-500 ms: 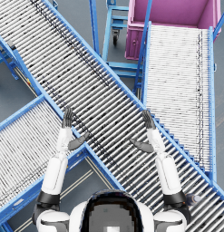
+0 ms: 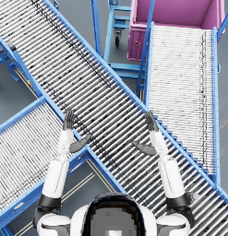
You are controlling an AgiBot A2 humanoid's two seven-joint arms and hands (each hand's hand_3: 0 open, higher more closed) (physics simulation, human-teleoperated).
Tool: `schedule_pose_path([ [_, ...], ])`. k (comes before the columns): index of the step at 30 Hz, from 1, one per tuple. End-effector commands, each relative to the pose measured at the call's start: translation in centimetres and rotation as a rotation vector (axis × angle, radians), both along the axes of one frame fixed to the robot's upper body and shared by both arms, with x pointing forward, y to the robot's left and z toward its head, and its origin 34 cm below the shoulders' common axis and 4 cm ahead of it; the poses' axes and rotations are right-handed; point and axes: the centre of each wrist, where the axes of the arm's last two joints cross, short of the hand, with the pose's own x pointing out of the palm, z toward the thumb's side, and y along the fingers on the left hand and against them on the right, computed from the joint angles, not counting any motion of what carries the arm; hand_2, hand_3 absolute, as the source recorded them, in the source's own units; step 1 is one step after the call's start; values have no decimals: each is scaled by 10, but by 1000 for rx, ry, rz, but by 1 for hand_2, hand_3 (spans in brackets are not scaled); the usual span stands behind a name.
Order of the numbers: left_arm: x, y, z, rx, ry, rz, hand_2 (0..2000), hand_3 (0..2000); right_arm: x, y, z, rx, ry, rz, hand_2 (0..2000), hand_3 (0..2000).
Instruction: Pick up the oil and place it on the left assembly line, put the cola on the right, and keep Sprite still
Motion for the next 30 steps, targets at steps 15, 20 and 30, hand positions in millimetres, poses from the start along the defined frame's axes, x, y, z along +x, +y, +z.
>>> schedule_pose_path([
  [15,0,0,0,0,0,0,0,0,0,0,0,0,0,0,0,0],
  [20,0,0,0,0,0,0,0,0,0,0,0,0,0,0,0,0],
  [30,0,0,0,0,0,0,0,0,0,0,0,0,0,0,0,0],
])
